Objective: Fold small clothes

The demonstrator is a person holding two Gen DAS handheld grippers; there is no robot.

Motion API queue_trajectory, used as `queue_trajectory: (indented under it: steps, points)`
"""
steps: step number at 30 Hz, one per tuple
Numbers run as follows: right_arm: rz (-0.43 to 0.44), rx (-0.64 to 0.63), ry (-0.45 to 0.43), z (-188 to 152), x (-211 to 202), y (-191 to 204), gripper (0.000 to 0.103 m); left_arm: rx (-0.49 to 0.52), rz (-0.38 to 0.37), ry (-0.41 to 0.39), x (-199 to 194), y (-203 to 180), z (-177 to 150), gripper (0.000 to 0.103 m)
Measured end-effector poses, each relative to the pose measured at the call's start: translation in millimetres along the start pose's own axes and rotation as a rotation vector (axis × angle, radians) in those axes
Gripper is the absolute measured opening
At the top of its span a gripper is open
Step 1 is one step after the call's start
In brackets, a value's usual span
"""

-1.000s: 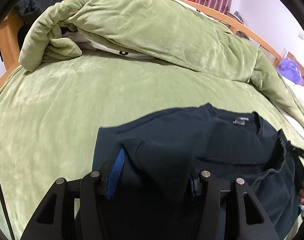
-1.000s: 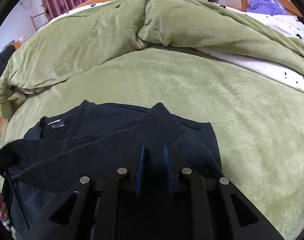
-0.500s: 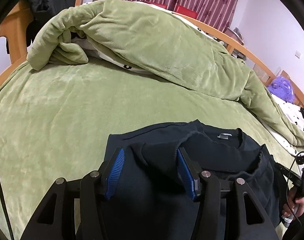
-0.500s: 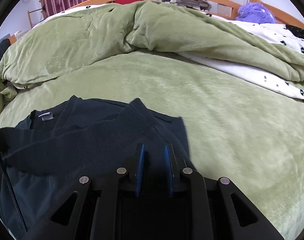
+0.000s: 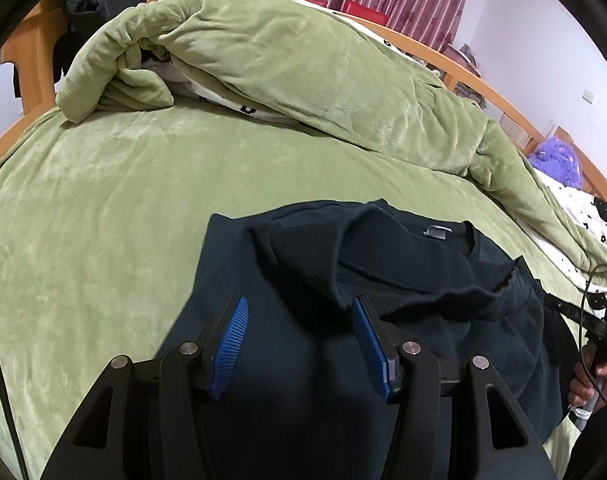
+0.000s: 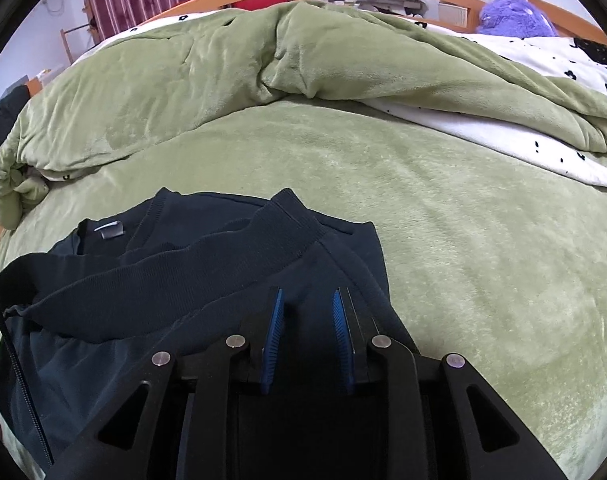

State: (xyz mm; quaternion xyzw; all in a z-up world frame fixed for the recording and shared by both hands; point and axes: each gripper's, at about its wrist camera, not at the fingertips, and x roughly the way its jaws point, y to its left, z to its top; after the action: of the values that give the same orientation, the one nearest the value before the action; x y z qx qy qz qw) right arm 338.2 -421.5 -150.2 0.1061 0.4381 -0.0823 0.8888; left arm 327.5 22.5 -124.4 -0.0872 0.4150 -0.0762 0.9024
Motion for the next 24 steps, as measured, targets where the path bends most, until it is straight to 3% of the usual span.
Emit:
queue_trajectory:
  steps: [6,14,20,23,24]
  points:
    - [0.013,-0.007,0.006,-0.8,-0.3,0.5,0.026,0.02,-0.012,0.003,-5.6,-10.6,-10.7,0.052]
    - [0.02,-0.053,0.002,-3.4,7.1,8.0,0.026,0.117,0.047,0.028,36.7,-29.6,-3.2,0.052]
    - [-0.003,-0.141,0.008,-0.6,27.5,21.4,0.026,0.104,0.089,0.016,71.0,-28.8,14.9,0.052]
    - [-0.017,-0.108,0.023,0.0,40.6,7.2,0.025,0.069,0.163,0.013,84.5,-18.1,17.6,0.051]
    - [-0.015,-0.095,0.032,1.0,43.7,2.2,0.021,0.05,0.148,0.03,89.2,-12.2,17.0,0.049]
